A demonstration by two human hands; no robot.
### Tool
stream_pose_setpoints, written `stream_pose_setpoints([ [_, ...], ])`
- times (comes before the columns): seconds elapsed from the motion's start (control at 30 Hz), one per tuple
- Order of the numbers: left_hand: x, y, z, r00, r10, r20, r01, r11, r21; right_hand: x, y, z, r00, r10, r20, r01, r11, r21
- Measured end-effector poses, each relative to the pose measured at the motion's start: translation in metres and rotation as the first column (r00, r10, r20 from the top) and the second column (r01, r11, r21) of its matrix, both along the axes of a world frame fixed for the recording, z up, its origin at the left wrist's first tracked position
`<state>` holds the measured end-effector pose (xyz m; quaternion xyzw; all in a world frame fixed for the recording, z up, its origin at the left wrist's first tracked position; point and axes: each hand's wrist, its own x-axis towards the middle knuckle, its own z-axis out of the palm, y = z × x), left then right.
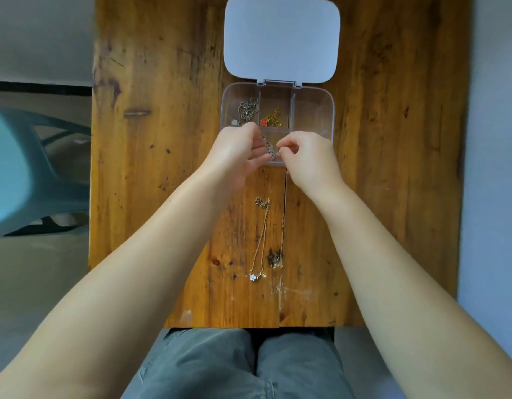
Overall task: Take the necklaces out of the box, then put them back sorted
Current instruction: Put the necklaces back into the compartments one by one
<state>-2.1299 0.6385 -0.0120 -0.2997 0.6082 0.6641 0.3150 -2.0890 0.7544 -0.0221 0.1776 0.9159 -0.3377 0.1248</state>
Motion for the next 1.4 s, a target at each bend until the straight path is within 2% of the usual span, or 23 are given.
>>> stream_pose_setpoints([
  [0.1,0.009,-0.02,0.004,0.979,-0.117,-0.165,0.118,0.993,-0.006,0.013,0.009,0.009,0.993,-0.065,-0.101,0.059,0.996,-0.063],
  [0.13,0.018,-0.029,0.003,0.963,-0.181,-0.199,0.173,0.983,-0.056,0.023,0.011,0.01,0.99,-0.065,-0.129,0.054,0.995,-0.085],
  [0.2,0.047,-0.044,-0.005,0.922,-0.331,-0.202,0.273,0.924,-0.269,0.046,0.01,0.007,0.997,-0.002,-0.081,-0.006,0.995,-0.103],
  [0.27,0.085,-0.054,-0.017,0.863,-0.488,-0.129,0.367,0.782,-0.504,0.065,0.0,-0.008,0.989,0.122,0.079,-0.117,0.991,-0.063],
  [0.33,0.129,-0.059,-0.026,0.802,-0.595,-0.051,0.448,0.656,-0.608,0.078,-0.015,-0.025,0.962,0.206,0.177,-0.211,0.978,0.007],
  [0.4,0.167,-0.06,-0.033,0.737,-0.676,-0.011,0.492,0.547,-0.678,0.082,-0.024,-0.036,0.965,0.218,0.143,-0.229,0.971,0.066],
  [0.5,0.207,-0.056,-0.043,0.657,-0.754,0.019,0.439,0.362,-0.823,0.08,-0.029,-0.047,0.957,0.277,0.086,-0.288,0.941,0.179],
  [0.6,0.229,-0.054,-0.054,0.617,-0.784,0.067,0.39,0.231,-0.891,0.075,-0.03,-0.049,0.922,0.369,0.117,-0.386,0.89,0.243],
  [0.67,0.236,-0.053,-0.061,0.593,-0.801,0.076,0.364,0.182,-0.914,0.075,-0.027,-0.047,0.913,0.388,0.122,-0.406,0.892,0.198],
  [0.77,0.237,-0.051,-0.065,0.602,-0.798,-0.007,0.315,0.246,-0.917,0.08,-0.02,-0.039,0.949,0.285,0.134,-0.285,0.958,-0.025],
  [0.87,0.239,-0.052,-0.067,0.607,-0.791,-0.079,0.275,0.302,-0.913,0.093,-0.011,-0.029,0.969,0.161,0.186,-0.109,0.958,-0.265],
  [0.93,0.239,-0.054,-0.067,0.592,-0.798,-0.11,0.266,0.323,-0.908,0.102,-0.006,-0.023,0.971,0.044,0.235,0.066,0.895,-0.442],
  [1.03,0.237,-0.045,-0.061,0.536,-0.826,-0.173,0.252,0.352,-0.901,0.112,0.008,-0.012,0.946,-0.133,0.296,0.301,0.703,-0.645],
  [1.17,0.229,-0.006,-0.048,0.421,-0.867,-0.266,0.24,0.389,-0.889,0.119,0.055,0.007,0.909,-0.328,0.257,0.409,0.589,-0.697],
  [1.23,0.225,0.024,-0.043,0.363,-0.879,-0.311,0.257,0.415,-0.873,0.12,0.086,0.017,0.885,-0.412,0.217,0.44,0.587,-0.68],
  [1.3,0.222,0.054,-0.042,0.316,-0.882,-0.351,0.298,0.443,-0.846,0.117,0.115,0.023,0.88,-0.449,0.154,0.442,0.657,-0.611],
  [1.4,0.222,0.092,-0.05,0.253,-0.891,-0.377,0.363,0.449,-0.817,0.11,0.152,0.018,0.905,-0.419,0.077,0.409,0.805,-0.43],
])
